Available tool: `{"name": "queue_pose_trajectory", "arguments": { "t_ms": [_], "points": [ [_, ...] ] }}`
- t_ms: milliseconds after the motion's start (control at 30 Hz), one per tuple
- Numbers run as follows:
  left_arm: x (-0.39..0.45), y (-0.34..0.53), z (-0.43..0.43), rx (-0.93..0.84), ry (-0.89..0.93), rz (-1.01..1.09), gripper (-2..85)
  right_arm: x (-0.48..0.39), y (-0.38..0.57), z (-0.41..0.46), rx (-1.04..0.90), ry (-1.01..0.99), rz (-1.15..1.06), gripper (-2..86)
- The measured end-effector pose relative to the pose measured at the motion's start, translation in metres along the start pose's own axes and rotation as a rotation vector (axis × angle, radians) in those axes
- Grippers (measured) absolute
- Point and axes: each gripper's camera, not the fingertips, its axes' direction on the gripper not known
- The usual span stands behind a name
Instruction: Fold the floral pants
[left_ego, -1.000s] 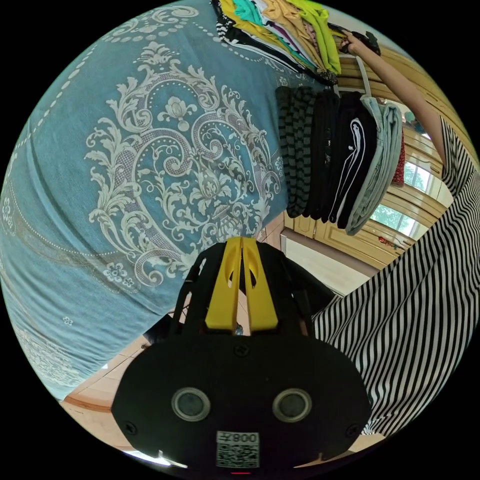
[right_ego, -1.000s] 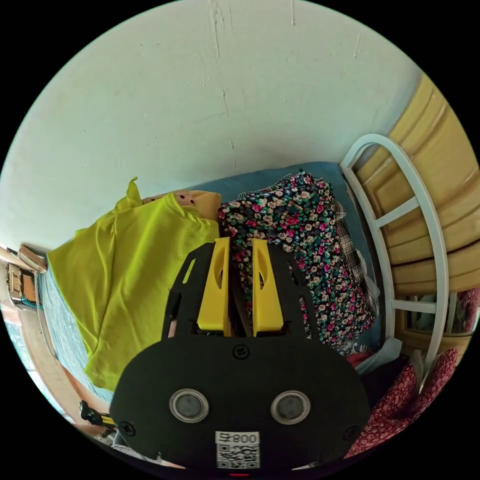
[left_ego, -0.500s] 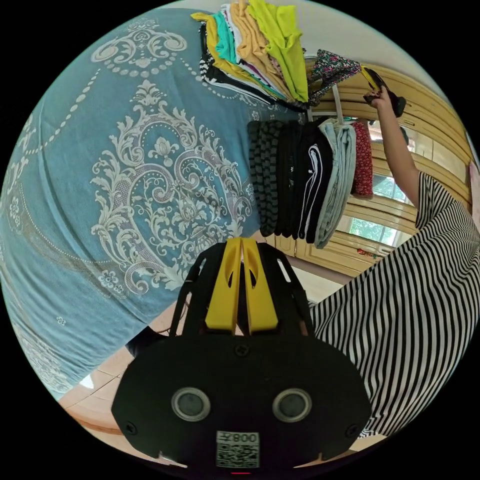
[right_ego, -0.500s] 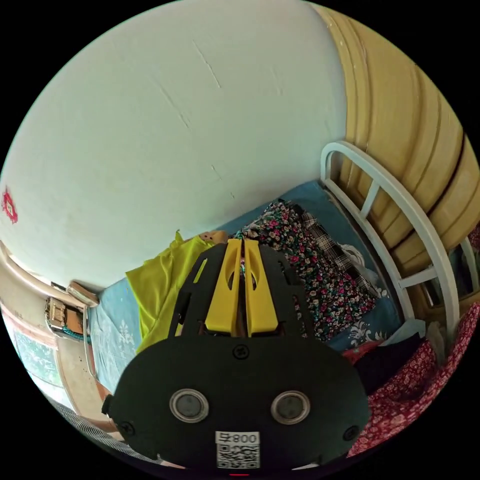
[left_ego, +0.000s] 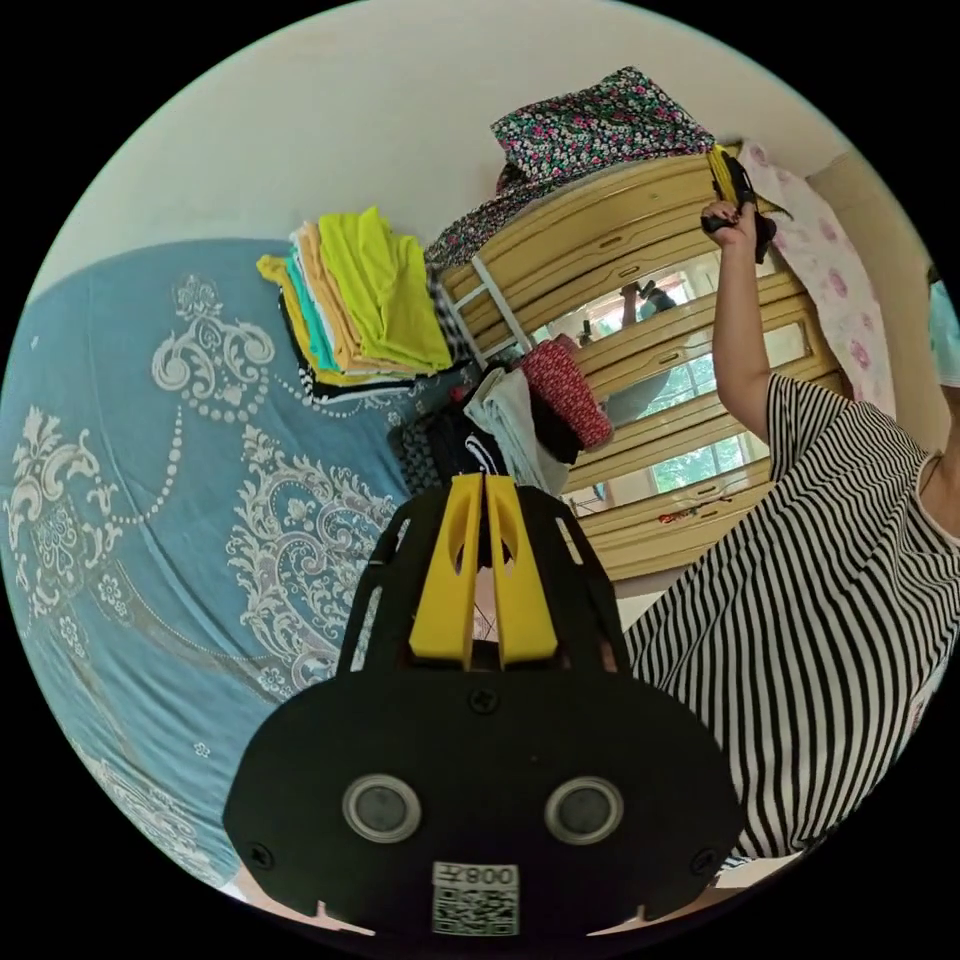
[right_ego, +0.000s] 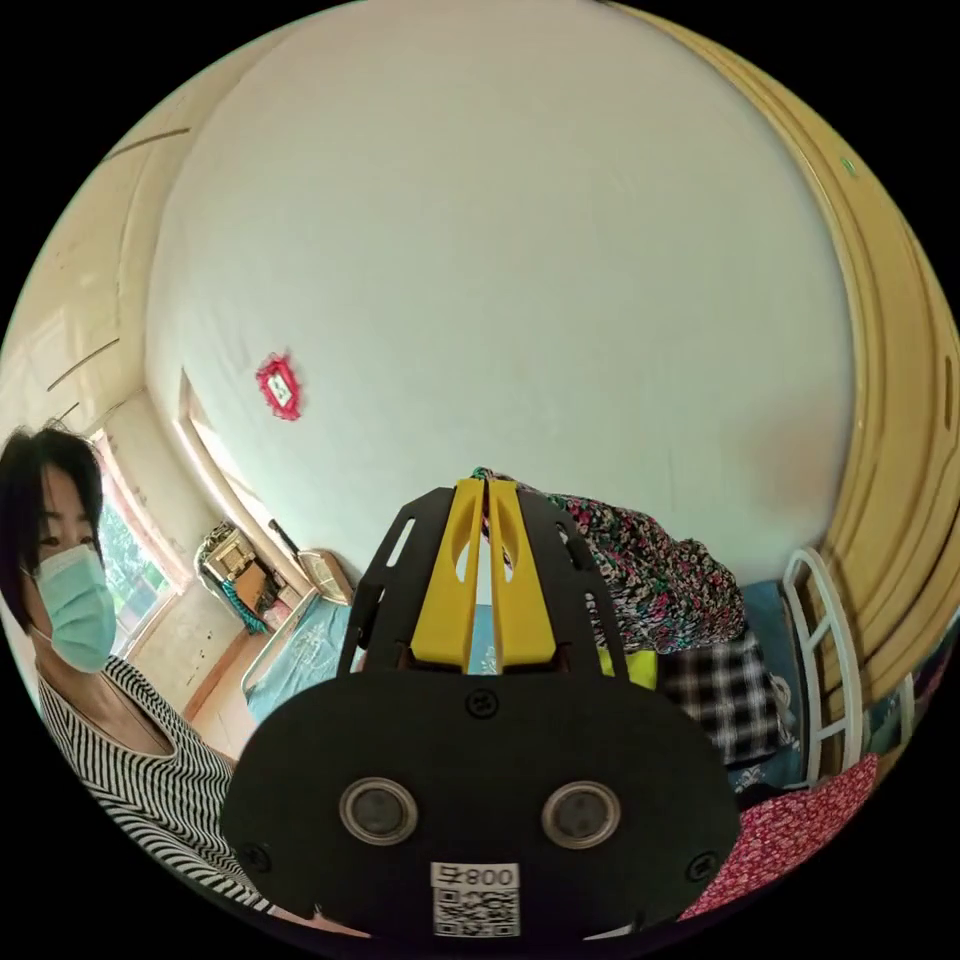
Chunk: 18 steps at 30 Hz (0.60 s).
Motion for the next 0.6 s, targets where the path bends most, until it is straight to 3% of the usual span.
{"name": "queue_pose_trajectory", "arguments": {
  "t_ms": [267,500,600],
  "points": [
    [0.001,-0.015,-0.266,0.271,-0.011,0.176,7.5,-0.24,-0.067,-0.006,0.094,-0.133,-0.206,0.3],
    [0.016,-0.022,-0.427,0.268,-0.114,0.315,11.7,-0.373,-0.07,0.038,0.079,-0.277,-0.17,0.2],
    [0.01,-0.017,-0.494,0.286,-0.255,0.304,12.5,-0.423,-0.061,0.063,0.07,-0.365,-0.162,0.2]
  ]
}}
